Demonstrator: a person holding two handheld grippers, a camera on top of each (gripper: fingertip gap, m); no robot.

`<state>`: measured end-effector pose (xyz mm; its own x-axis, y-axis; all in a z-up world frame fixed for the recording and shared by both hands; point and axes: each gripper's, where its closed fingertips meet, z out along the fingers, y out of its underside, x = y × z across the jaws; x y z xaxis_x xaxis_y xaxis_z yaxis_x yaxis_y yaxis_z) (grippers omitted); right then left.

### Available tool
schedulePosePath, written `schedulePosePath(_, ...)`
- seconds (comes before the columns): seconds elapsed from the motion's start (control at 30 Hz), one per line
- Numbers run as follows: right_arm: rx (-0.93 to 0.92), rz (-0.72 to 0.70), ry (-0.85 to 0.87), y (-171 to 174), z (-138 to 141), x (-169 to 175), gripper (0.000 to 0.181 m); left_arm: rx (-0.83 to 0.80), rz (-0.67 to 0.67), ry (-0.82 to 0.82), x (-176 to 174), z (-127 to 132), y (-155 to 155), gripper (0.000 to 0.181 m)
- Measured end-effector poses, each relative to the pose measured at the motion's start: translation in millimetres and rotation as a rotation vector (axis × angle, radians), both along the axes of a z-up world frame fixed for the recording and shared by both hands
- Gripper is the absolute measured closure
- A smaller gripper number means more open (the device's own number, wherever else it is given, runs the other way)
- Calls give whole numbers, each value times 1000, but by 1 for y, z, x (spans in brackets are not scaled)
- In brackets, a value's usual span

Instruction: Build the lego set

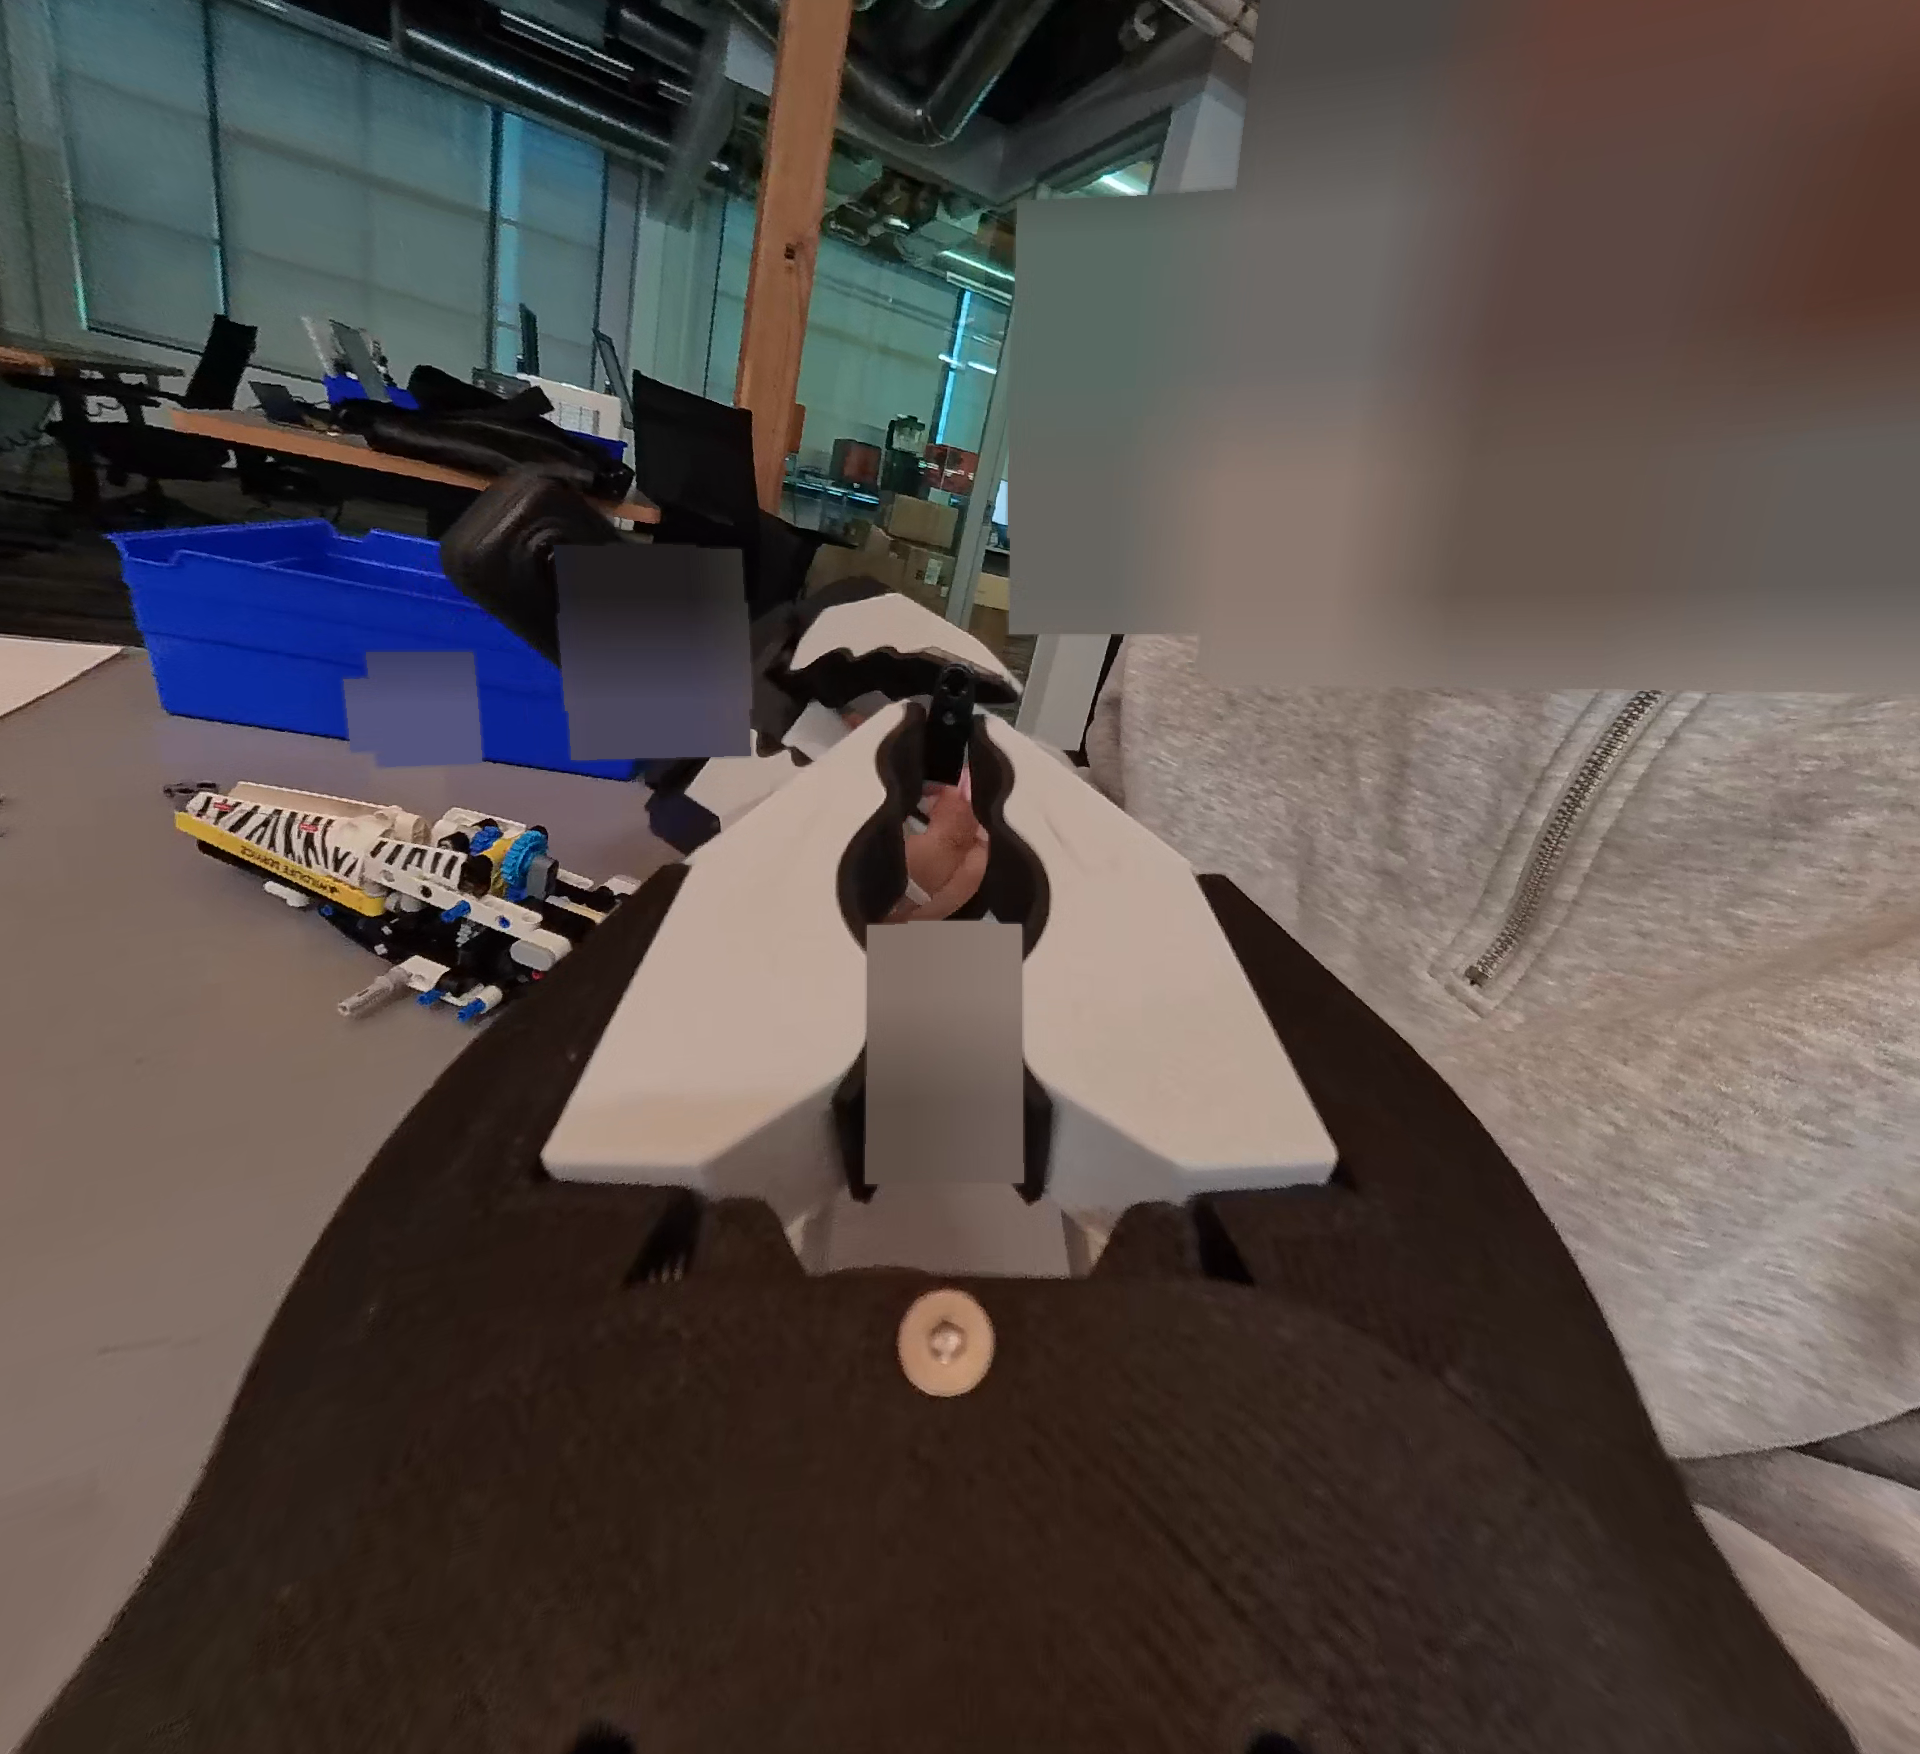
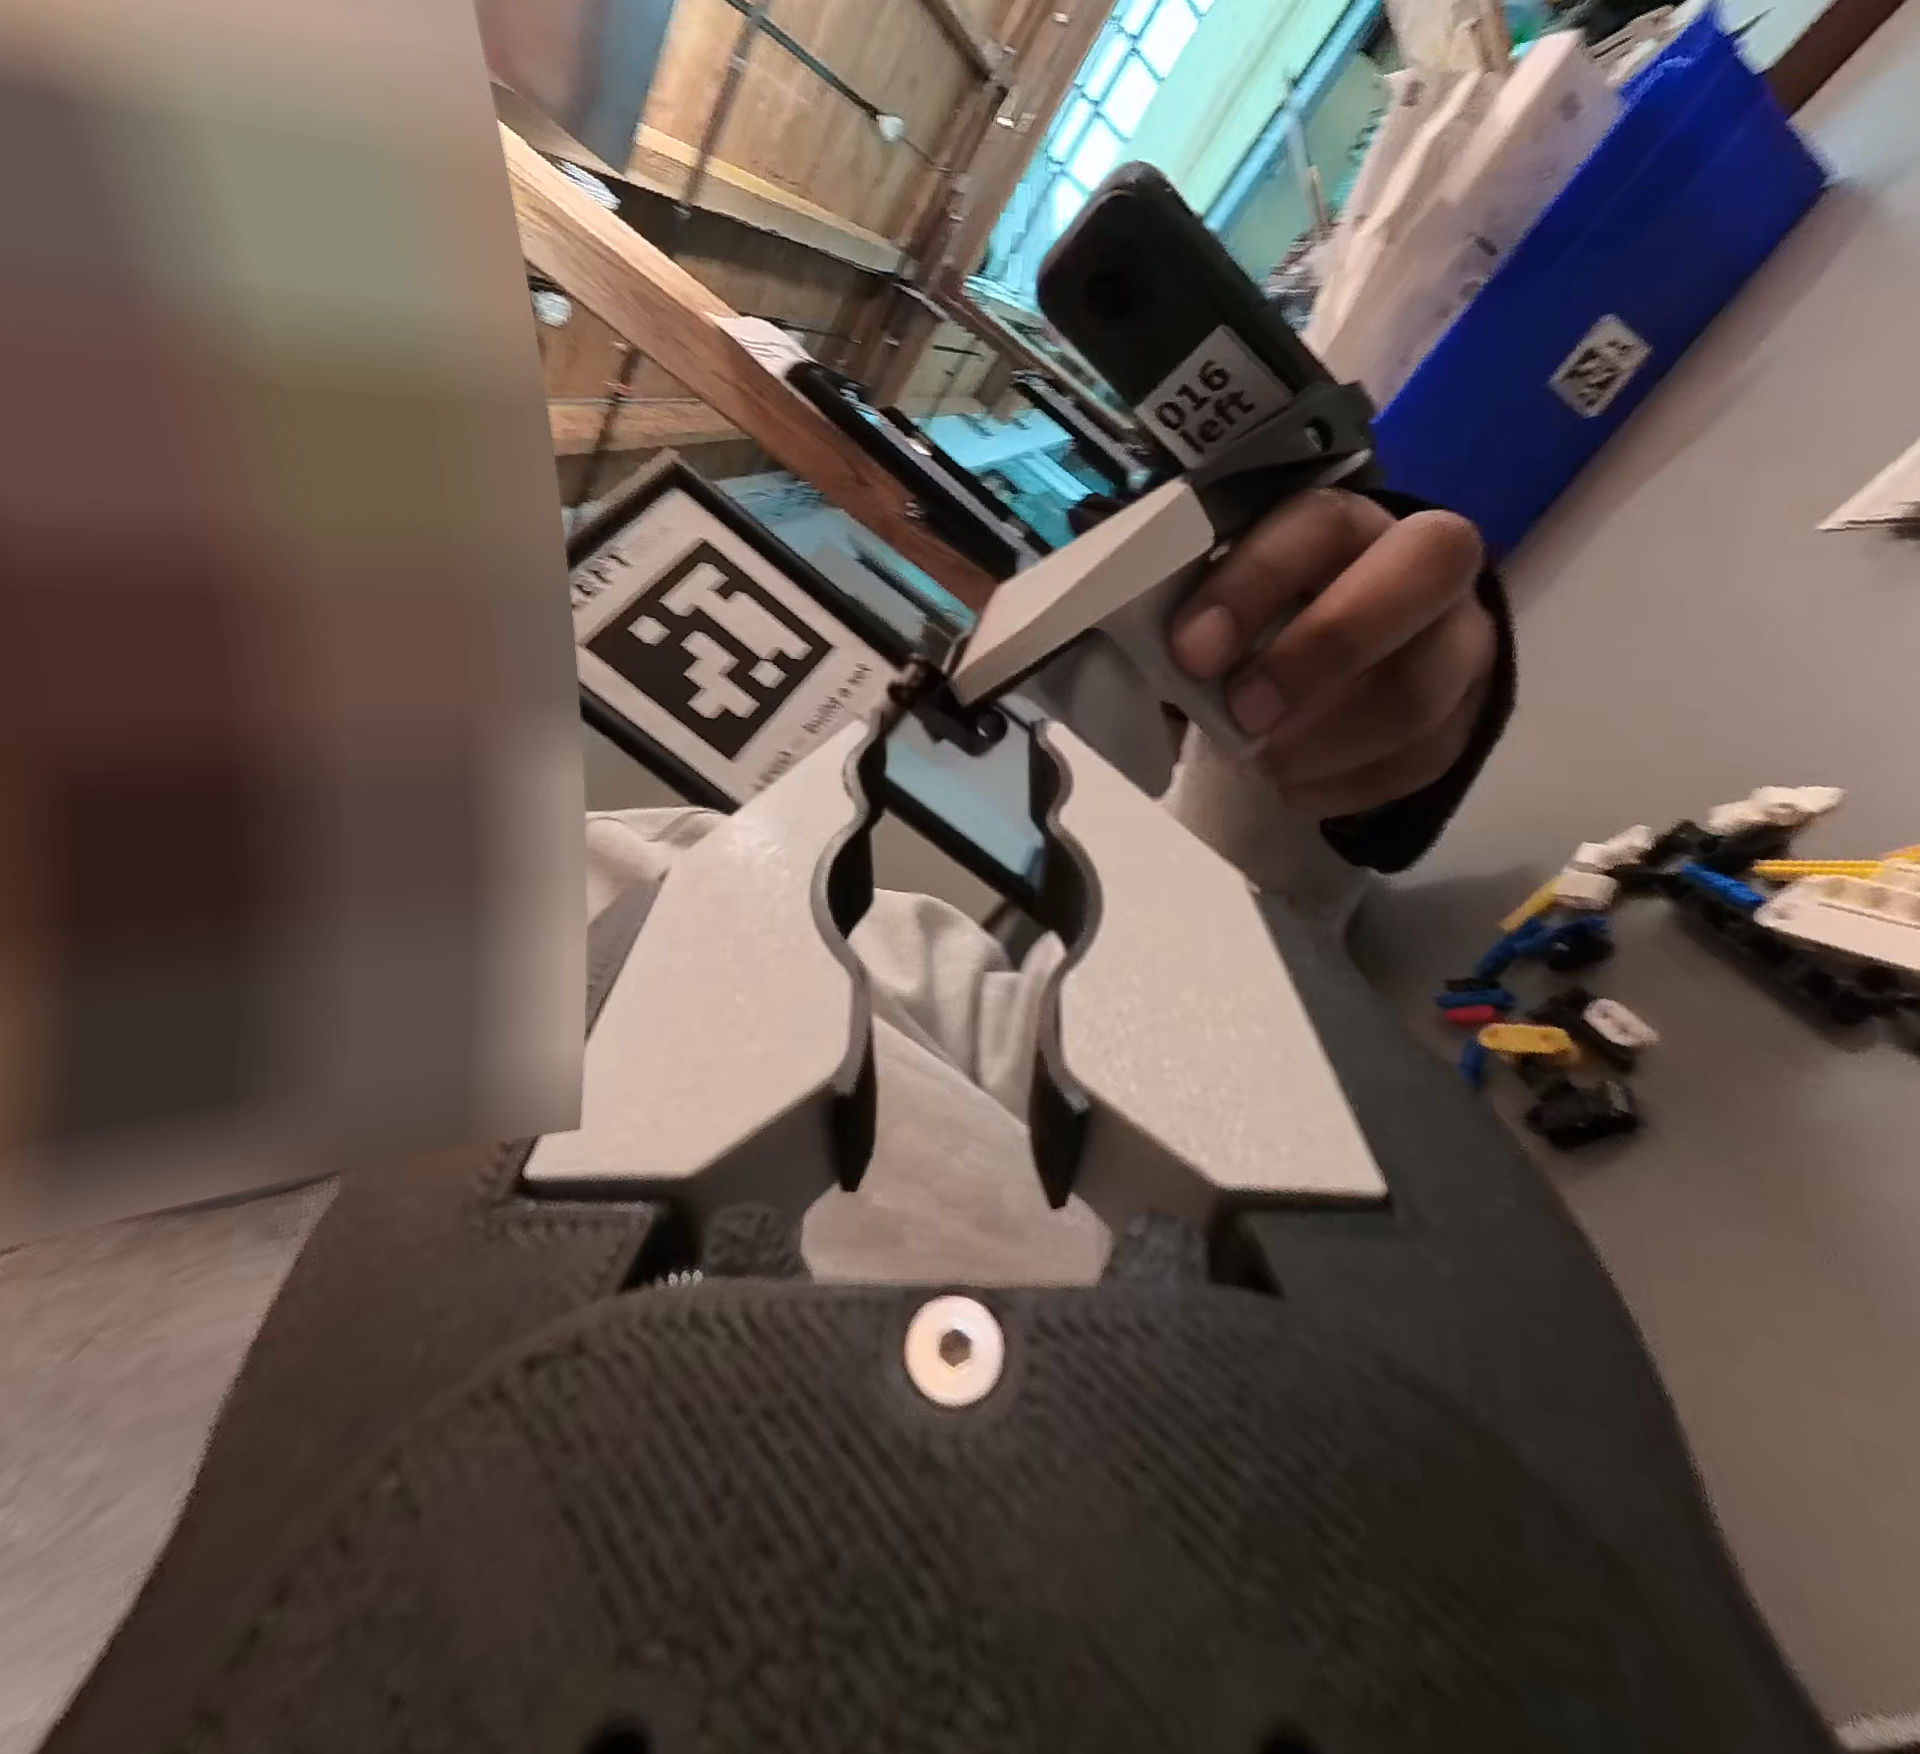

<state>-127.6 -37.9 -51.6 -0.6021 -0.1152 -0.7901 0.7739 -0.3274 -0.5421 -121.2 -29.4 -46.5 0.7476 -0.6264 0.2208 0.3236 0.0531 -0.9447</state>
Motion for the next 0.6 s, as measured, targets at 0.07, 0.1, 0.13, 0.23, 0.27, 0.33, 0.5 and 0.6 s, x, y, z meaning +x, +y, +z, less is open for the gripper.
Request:
schedulePosePath(0.07,53,-33,21,0,-2,-1,153,7,16,-3,-3,1,0,176)
schedulePosePath(0.1,87,-57,35,0,-3,-2,151,8,24,-5,-4,2,0,176)
schedulePosePath(0.13,129,-86,55,0,-4,-3,150,9,34,-6,-6,2,0,176)
schedulePosePath(0.23,292,-203,152,4,-6,-8,149,10,63,-9,-11,2,1,176)
schedulePosePath(0.27,360,-261,199,6,-6,-11,149,10,70,-9,-12,2,1,176)
schedulePosePath(0.33,504,-376,306,13,-5,-17,150,11,82,-7,-14,2,2,176)
schedulePosePath(0.5,631,-524,515,19,10,-19,157,-10,85,1,-13,-2,5,176)
schedulePosePath(0.6,612,-506,530,15,10,-17,159,-28,81,8,-12,-5,7,176)
